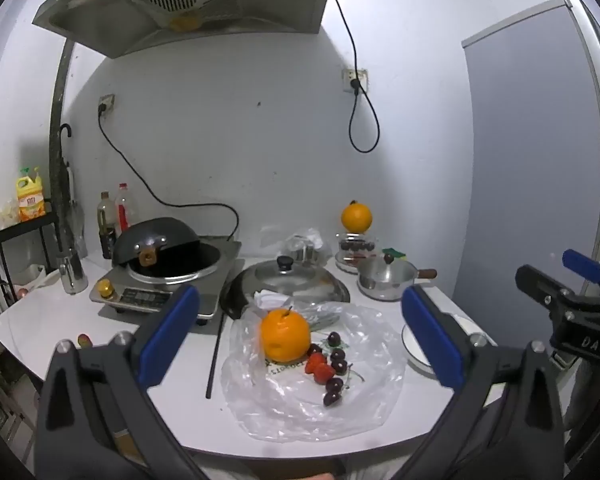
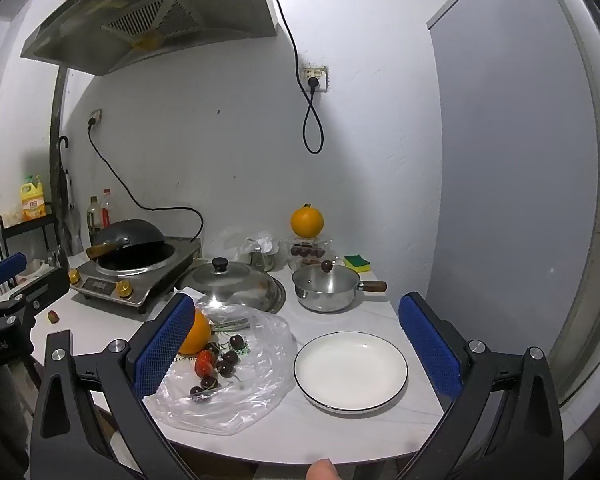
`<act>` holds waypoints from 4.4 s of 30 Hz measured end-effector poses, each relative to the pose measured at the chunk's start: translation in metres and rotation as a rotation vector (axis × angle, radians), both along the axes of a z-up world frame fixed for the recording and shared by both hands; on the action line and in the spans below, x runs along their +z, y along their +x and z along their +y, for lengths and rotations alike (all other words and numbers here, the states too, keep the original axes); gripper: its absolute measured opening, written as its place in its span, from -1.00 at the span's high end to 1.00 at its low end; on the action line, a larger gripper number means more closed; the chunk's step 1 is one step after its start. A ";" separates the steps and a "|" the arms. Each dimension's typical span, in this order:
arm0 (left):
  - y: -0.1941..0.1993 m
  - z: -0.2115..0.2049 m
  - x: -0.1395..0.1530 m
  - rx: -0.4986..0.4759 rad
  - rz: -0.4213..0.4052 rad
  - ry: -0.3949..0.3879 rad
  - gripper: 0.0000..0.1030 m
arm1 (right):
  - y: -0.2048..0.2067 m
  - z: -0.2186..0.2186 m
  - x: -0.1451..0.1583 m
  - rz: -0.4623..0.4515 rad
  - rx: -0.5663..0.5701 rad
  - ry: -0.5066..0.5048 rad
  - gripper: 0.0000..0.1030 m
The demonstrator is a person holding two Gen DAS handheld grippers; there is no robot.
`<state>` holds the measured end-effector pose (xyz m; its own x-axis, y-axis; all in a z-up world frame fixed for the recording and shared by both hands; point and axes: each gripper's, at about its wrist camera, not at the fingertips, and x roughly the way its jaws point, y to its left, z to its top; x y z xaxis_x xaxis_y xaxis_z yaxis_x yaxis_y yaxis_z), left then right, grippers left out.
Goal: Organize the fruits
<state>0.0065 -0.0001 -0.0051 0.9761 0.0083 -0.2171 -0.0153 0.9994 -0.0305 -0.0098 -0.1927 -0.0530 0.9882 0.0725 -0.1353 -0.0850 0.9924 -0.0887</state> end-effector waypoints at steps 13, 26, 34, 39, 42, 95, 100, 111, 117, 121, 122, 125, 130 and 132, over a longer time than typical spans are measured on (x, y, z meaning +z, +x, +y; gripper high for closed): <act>0.004 0.006 -0.002 0.002 -0.004 -0.017 -0.98 | 0.006 0.002 -0.001 0.018 0.006 -0.002 -1.00; 0.001 0.005 -0.003 0.003 -0.009 -0.021 -0.98 | 0.005 0.004 0.001 0.017 0.011 -0.004 -1.00; 0.001 0.006 -0.003 0.002 -0.008 -0.024 -0.98 | 0.007 0.006 -0.001 0.020 0.019 -0.007 -1.00; 0.002 0.006 -0.003 0.003 -0.007 -0.025 -0.98 | 0.007 0.007 -0.002 0.019 0.021 -0.011 -1.00; 0.002 0.006 -0.003 0.003 -0.007 -0.025 -0.98 | 0.007 0.006 -0.001 0.020 0.020 -0.010 -1.00; 0.120 0.063 -0.066 0.065 0.220 -0.086 -0.98 | 0.125 0.049 -0.038 0.233 0.102 -0.079 -1.00; 0.136 0.075 -0.077 0.082 0.248 -0.090 -0.98 | 0.149 0.064 -0.048 0.274 0.132 -0.090 -1.00; 0.163 0.104 -0.101 0.115 0.307 -0.119 -0.98 | 0.192 0.096 -0.070 0.352 0.192 -0.115 -1.00; 0.176 0.117 -0.112 0.130 0.332 -0.129 -0.98 | 0.214 0.117 -0.084 0.396 0.221 -0.125 -1.00; 0.184 0.128 -0.120 0.141 0.348 -0.140 -0.98 | 0.228 0.130 -0.093 0.424 0.241 -0.130 -1.00; 0.186 0.129 -0.121 0.143 0.350 -0.142 -0.98 | 0.232 0.133 -0.095 0.432 0.246 -0.131 -1.00; 0.191 0.136 -0.127 0.151 0.359 -0.148 -0.98 | 0.243 0.142 -0.102 0.453 0.260 -0.133 -1.00; 0.201 0.147 -0.135 0.160 0.376 -0.156 -0.98 | 0.261 0.155 -0.112 0.481 0.278 -0.136 -1.00; 0.204 0.150 -0.138 0.161 0.380 -0.159 -0.98 | 0.268 0.161 -0.115 0.493 0.285 -0.138 -1.00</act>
